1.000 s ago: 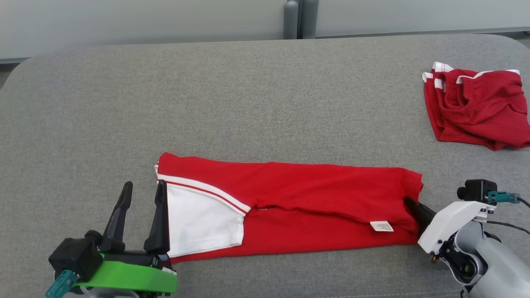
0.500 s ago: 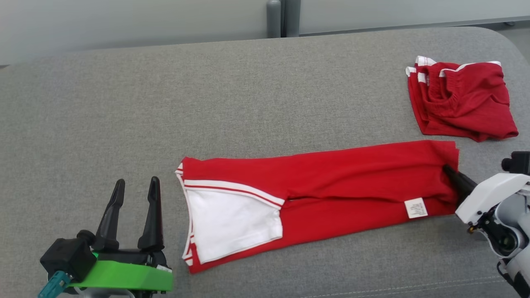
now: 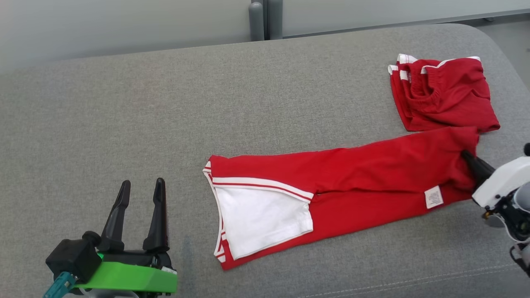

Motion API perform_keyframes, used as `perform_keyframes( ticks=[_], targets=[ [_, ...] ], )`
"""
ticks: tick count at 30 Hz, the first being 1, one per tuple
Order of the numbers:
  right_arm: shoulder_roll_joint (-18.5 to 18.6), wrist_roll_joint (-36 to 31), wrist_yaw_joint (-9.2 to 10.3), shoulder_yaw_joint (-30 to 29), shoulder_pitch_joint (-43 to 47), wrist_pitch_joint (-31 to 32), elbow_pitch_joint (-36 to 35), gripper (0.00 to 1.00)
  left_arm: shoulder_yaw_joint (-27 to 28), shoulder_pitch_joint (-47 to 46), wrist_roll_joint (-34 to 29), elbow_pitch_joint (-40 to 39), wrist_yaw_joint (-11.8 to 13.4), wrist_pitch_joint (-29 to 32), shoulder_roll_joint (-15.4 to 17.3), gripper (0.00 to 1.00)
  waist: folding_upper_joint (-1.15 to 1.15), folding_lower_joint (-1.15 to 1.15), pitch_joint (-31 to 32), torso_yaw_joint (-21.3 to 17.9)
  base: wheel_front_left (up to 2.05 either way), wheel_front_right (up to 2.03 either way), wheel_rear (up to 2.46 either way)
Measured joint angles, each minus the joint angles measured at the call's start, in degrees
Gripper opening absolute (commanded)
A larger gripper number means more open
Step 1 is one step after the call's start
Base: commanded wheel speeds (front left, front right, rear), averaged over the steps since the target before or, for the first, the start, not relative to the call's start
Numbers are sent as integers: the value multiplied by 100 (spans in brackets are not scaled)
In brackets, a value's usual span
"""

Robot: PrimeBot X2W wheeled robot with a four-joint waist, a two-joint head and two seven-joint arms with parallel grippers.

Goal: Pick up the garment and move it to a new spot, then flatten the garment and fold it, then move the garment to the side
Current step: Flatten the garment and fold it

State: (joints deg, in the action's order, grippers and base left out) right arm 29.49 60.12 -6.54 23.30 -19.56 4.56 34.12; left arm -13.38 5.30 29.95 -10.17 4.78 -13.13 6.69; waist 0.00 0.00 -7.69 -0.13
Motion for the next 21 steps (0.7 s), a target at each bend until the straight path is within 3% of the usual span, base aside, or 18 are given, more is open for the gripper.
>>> perform_keyframes(
  ticks=[12, 21],
  targets=[
    [-654, 700, -51, 608, -1, 844, -1358, 0, -97, -2, 0, 51, 0, 7, -18, 100, 0, 0, 97, 42, 0, 0, 0],
    [-982, 791, -51, 1250, -227, 1391, -2159, 0, -238, -4, 1, 125, -20, 24, -66, 100, 0, 0, 211, 260, 0, 0, 0]
  ],
)
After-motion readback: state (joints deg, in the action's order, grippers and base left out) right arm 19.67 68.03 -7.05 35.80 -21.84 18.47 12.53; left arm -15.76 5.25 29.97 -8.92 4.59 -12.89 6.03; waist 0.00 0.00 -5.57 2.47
